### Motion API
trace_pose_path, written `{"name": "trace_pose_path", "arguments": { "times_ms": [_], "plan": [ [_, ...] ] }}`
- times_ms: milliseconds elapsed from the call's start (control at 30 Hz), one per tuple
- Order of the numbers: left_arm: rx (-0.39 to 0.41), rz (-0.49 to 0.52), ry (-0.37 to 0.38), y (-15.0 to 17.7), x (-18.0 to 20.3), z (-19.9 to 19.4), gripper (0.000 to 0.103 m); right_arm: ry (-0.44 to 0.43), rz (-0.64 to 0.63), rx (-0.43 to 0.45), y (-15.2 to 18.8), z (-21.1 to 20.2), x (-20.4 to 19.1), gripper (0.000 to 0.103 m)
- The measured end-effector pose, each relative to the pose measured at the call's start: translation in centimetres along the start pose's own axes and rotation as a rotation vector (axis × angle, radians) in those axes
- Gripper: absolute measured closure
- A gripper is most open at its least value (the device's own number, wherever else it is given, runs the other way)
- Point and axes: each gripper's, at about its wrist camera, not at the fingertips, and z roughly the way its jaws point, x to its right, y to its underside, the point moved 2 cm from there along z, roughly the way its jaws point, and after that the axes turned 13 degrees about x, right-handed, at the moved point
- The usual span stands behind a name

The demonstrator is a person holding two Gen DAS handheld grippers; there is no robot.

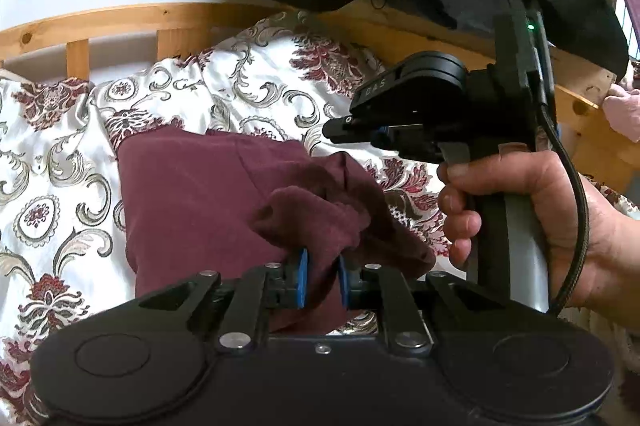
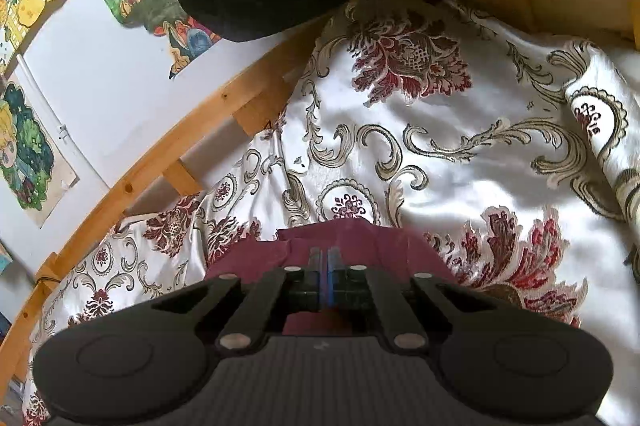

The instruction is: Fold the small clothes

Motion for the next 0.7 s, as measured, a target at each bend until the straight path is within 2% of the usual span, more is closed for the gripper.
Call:
{"name": "trace_pose_path", "arguments": {
  "times_ms": [67, 167, 233, 300, 400, 467, 500, 700],
  "plan": [
    [-0.005, 0.001, -0.001, 0.1, 0.0, 0.1, 0.086, 0.01, 0.013, -0.04, 0.4, 0.3, 0.4, 0.098],
    [-0.01, -0.01, -0.001, 0.1, -0.2, 0.1, 0.086, 0.033, 0.035, -0.094, 1.2, 0.9, 1.0, 0.086],
    [-0.018, -0.013, 0.0, 0.2, -0.2, 0.1, 0.086, 0.039, 0.041, -0.109, 1.5, 1.1, 1.1, 0.065],
    [-0.025, -0.016, -0.001, 0.3, -0.2, 0.2, 0.086, 0.033, 0.05, -0.125, 1.8, 1.3, 1.2, 0.061],
    [-0.029, -0.014, -0.001, 0.3, -0.2, 0.2, 0.086, 0.027, 0.063, -0.153, 2.3, 1.7, 1.3, 0.062],
    [-0.029, -0.015, -0.001, 0.3, -0.2, 0.2, 0.086, 0.027, 0.054, -0.17, 2.6, 2.0, 1.2, 0.078],
    [-0.027, -0.014, -0.001, 0.3, -0.2, 0.2, 0.086, 0.024, 0.044, -0.175, 2.7, 2.1, 1.0, 0.092],
    [0.031, -0.009, 0.027, 0.1, 0.3, -0.3, 0.089, -0.018, -0.062, -0.065, 1.0, 0.6, -1.0, 0.095]
  ]
}}
